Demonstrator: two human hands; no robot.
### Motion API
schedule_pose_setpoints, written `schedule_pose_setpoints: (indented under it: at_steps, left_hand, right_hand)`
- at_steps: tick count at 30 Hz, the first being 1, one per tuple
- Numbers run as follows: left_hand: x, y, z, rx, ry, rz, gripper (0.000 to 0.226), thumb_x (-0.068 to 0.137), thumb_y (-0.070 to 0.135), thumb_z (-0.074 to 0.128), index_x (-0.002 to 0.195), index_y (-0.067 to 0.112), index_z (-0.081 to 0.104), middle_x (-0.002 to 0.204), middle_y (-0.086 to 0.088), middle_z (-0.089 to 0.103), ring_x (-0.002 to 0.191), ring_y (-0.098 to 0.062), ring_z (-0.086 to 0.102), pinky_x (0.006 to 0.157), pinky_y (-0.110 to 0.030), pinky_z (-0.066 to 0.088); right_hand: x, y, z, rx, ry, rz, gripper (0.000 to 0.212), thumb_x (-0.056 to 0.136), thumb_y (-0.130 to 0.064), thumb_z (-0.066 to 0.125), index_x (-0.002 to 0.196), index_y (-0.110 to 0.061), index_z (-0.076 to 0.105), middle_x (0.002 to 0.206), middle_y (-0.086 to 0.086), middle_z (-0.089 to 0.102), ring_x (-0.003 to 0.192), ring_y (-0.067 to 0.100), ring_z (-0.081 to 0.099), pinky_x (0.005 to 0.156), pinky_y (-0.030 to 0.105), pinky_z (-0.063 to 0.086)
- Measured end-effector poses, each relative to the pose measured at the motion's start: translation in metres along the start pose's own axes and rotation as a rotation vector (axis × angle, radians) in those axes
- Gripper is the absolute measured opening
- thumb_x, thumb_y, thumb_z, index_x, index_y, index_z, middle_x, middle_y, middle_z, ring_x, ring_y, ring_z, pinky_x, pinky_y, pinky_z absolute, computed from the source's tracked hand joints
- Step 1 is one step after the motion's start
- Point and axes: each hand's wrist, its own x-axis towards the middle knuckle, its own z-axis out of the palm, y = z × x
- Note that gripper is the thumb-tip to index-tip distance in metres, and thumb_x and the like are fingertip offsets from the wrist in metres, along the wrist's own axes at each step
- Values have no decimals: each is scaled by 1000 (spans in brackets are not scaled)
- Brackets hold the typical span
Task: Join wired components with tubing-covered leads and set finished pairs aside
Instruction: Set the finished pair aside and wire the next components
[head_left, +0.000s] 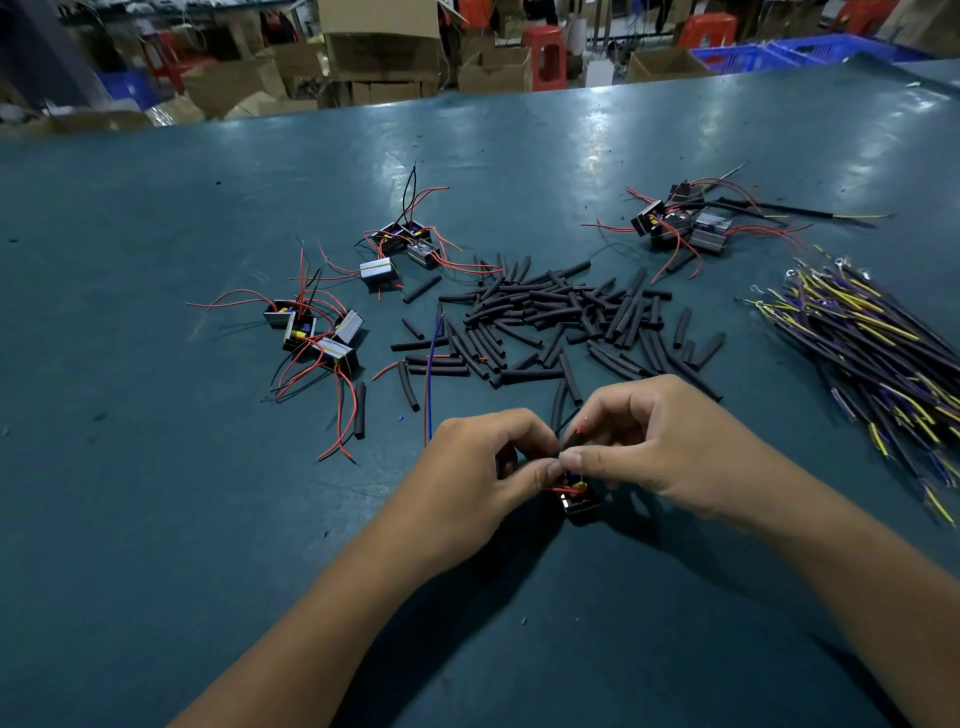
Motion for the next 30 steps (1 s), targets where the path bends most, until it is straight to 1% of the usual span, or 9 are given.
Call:
schedule_pose_setpoints:
  at_steps: [3,5,8,10,14,16,19,24,30]
  left_hand:
    - [0,-1,0,20,-9,-11,7,88,27,75,88,29,69,79,15,68,65,-6,57,59,-13,42]
    - [1,-2,-1,44,-13,-9,8,88,28,76,87,30,68,80,16,66,66,-7,58,59,-13,41]
    - [1,-2,-2,87,-7,19,6,89,34,73,91,32,67,86,18,65,74,-11,61,62,-18,45]
    - [1,0,0,110,50,50,10,90,38,70,97,31,68,89,18,66,76,-11,62,65,-23,48]
    - [3,6,8,119,120,99,8,91,32,71,96,25,72,87,14,66,75,-6,58,65,-27,46]
    - [4,5,10,81,108,61,6,92,31,70,94,25,72,86,14,67,76,-11,61,66,-31,48]
    - [4,3,11,36,83,28,6,92,35,69,91,29,71,83,18,66,72,-12,59,64,-30,48]
    - [3,0,11,16,63,29,7,93,36,68,91,29,70,84,20,67,66,-15,61,61,-35,49]
    - [3,-1,11,-28,29,18,7,95,36,66,94,30,69,86,19,69,65,-19,64,63,-43,52]
  right_hand:
    - [1,-2,-11,13,66,-41,7,83,-20,80,81,-19,73,66,0,70,56,6,61,51,13,42]
    - [1,-3,-16,-26,63,-80,9,86,-20,77,79,-19,72,61,-3,67,53,5,60,49,11,41]
    - [1,-1,-16,-101,54,-115,11,88,-17,75,78,-21,71,60,-5,66,50,0,57,51,8,39]
    - [1,0,-14,-124,56,-128,12,89,-16,74,79,-21,70,60,-7,66,50,-1,56,51,8,38]
    - [1,0,-12,-198,59,-154,14,90,-18,71,78,-25,69,61,-16,67,51,-1,59,52,5,38]
    - [1,0,-14,-215,54,-156,15,92,-21,69,78,-26,68,64,-14,68,52,1,61,52,6,40]
    - [-1,0,-21,-247,19,-172,15,94,-23,65,79,-28,67,68,-11,70,57,2,64,53,8,42]
    - [-3,1,-28,-384,-47,-264,13,89,-18,73,86,-29,67,76,-16,68,65,1,61,60,5,40]
    - [-1,3,-28,-538,2,-394,14,87,-17,75,88,-26,65,74,-19,64,75,0,62,65,4,38]
